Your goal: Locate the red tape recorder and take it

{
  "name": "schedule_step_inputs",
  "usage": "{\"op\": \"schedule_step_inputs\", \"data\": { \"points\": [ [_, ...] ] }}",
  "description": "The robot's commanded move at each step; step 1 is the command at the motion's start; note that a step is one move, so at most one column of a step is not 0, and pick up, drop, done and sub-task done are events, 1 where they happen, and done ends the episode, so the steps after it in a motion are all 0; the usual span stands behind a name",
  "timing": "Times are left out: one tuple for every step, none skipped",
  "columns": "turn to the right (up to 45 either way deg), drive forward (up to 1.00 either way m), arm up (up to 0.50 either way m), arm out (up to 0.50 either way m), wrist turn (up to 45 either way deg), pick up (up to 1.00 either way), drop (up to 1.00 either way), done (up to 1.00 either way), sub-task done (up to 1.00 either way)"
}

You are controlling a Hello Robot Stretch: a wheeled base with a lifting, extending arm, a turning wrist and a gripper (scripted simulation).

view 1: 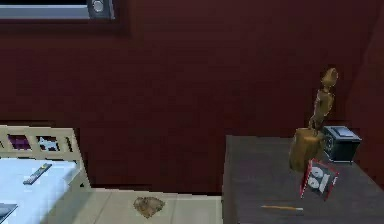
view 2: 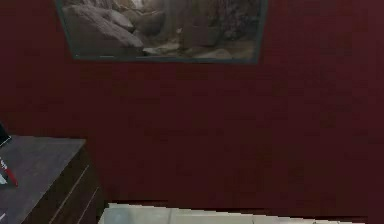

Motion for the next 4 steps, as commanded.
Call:
{"op": "schedule_step_inputs", "data": {
  "points": [
    [-45.0,0.0,0.0,0.0,0.0,0.0,0.0,0.0,0.0],
    [45.0,0.0,0.0,0.0,0.0,0.0,0.0,0.0,0.0],
    [42.0,0.0,0.0,0.0,0.0,0.0,0.0,0.0,0.0],
    [0.0,0.3,0.0,0.0,0.0,0.0,0.0,0.0,0.0]
  ]
}}
